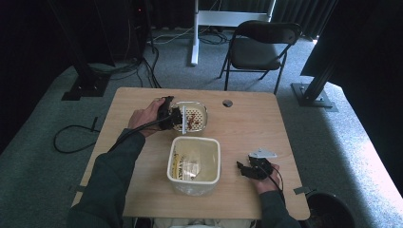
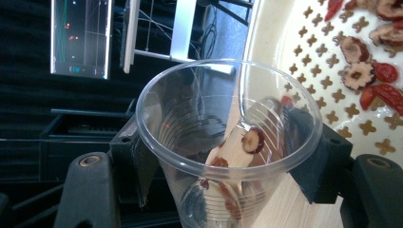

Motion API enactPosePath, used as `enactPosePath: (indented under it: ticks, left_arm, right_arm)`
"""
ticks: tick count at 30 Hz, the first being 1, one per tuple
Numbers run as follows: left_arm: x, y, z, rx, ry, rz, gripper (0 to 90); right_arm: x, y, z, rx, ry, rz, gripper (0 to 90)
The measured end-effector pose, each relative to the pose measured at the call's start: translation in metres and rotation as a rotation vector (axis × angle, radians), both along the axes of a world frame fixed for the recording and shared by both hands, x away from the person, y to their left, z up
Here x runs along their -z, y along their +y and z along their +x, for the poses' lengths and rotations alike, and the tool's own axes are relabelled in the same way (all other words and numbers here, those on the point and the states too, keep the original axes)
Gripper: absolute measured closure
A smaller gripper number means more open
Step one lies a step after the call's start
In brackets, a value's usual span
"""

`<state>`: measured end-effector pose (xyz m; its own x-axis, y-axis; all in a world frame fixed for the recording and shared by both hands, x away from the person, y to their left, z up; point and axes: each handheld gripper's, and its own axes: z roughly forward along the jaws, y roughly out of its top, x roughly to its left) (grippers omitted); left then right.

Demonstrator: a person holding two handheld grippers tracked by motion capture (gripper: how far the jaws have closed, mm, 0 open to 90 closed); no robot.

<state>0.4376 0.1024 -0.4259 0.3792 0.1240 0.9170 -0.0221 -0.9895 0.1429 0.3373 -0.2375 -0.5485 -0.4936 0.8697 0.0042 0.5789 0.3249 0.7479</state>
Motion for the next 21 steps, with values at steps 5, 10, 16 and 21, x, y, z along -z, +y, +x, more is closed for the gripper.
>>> enactPosePath:
  ticks: [5,10,16,21]
  left_arm:
    - [0.0026,0.0000,-0.0009,0.005,-0.012,0.023,33.7]
    - [0.0068,0.0016,-0.0019,0.007,-0.022,0.050,33.5]
    - [0.0066,0.0028,-0.0017,0.008,-0.034,0.065,33.5]
    - [0.0069,0.0045,-0.0012,0.002,-0.045,0.078,33.5]
  right_arm:
    - [0.0000,0.0000,0.0000,0.000,0.001,0.000,36.5]
    - [0.0000,0.0000,0.0000,0.000,0.000,0.000,36.5]
    - [0.0000,0.0000,0.0000,0.000,0.000,0.000,36.5]
    - [0.0000,0.0000,0.0000,0.000,0.001,0.000,36.5]
